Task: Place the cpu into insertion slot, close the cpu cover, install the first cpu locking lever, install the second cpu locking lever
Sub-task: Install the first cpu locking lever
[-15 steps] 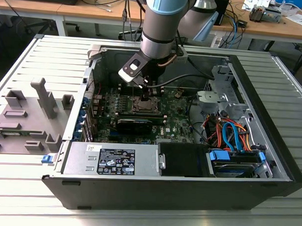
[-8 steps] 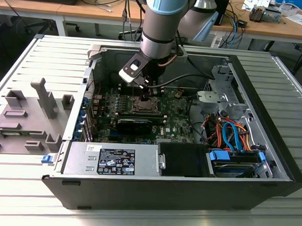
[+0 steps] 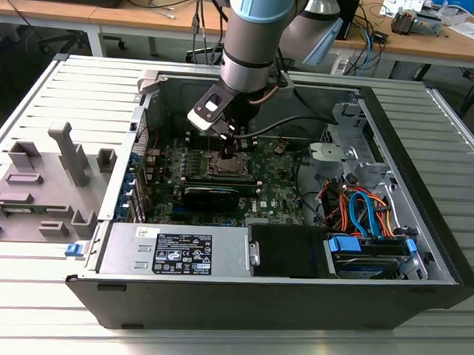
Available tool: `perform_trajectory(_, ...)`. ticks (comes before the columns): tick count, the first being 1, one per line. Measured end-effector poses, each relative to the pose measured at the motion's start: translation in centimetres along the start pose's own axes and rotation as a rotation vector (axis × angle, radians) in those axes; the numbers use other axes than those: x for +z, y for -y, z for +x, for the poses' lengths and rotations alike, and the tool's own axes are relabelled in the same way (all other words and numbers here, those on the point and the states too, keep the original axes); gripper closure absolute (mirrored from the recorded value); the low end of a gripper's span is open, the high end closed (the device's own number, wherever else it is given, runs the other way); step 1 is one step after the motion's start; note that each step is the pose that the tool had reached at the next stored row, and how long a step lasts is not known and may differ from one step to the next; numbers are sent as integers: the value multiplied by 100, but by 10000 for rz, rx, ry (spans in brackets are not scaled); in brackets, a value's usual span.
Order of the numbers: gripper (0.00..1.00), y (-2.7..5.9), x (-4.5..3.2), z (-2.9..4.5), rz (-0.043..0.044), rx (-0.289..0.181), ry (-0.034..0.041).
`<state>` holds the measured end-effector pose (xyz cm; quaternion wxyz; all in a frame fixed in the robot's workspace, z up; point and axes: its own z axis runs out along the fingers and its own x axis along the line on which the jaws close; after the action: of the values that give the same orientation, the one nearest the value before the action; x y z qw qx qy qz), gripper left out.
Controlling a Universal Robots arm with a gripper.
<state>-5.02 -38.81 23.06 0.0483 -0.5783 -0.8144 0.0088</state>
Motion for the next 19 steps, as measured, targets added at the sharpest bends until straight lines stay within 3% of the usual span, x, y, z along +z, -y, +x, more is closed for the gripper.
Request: perform_trajectory(19, 89, 0, 0, 0, 43, -624, 44)
